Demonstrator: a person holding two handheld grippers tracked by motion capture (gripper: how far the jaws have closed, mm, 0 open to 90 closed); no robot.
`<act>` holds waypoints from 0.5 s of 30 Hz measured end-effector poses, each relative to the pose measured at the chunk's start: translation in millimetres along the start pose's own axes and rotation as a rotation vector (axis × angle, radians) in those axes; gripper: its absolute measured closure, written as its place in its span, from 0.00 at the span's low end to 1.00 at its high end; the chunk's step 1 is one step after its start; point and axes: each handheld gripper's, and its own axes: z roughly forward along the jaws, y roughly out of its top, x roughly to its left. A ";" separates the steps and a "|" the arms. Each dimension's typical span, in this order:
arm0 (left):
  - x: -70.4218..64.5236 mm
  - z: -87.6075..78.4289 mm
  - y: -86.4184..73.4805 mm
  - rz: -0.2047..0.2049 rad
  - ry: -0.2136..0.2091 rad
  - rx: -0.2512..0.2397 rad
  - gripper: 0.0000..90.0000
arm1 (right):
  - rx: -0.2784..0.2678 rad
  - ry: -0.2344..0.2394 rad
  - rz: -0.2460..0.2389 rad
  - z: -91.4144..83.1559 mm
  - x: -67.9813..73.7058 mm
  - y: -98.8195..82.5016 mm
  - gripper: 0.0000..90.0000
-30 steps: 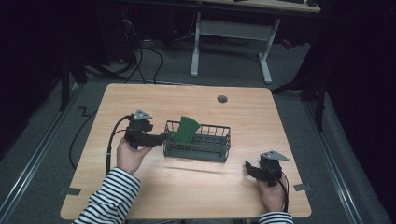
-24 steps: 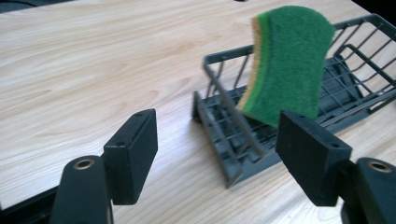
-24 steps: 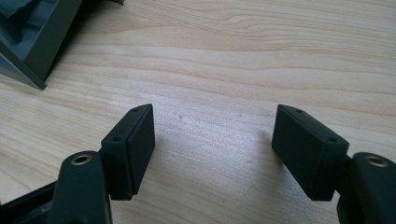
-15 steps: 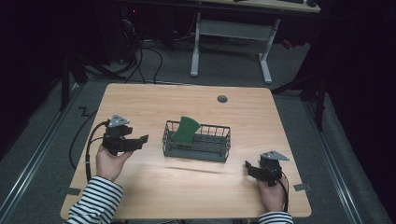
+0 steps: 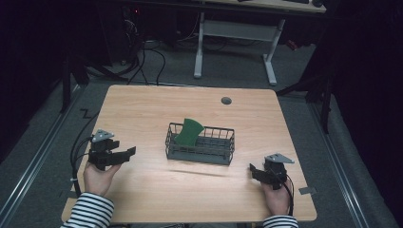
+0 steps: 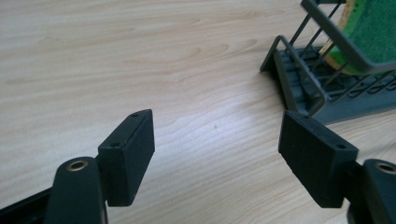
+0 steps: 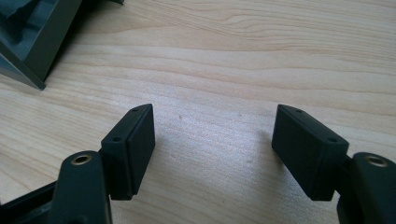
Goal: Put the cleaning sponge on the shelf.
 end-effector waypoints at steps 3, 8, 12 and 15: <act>3.7 1.2 -8.4 -0.020 0.003 0.001 0.31 | 0.000 -0.001 0.000 0.0 0.0 0.0 0.33; 7.1 1.7 -20.1 -0.054 -0.009 -0.003 0.30 | 0.001 0.000 0.002 0.0 0.2 0.0 0.33; 7.3 3.6 -29.3 -0.066 -0.003 0.001 0.30 | 0.000 -0.001 -0.001 0.0 0.0 0.0 0.33; 8.4 8.0 -37.9 -0.072 0.003 0.016 0.30 | 0.000 -0.001 0.001 0.0 0.2 0.0 0.33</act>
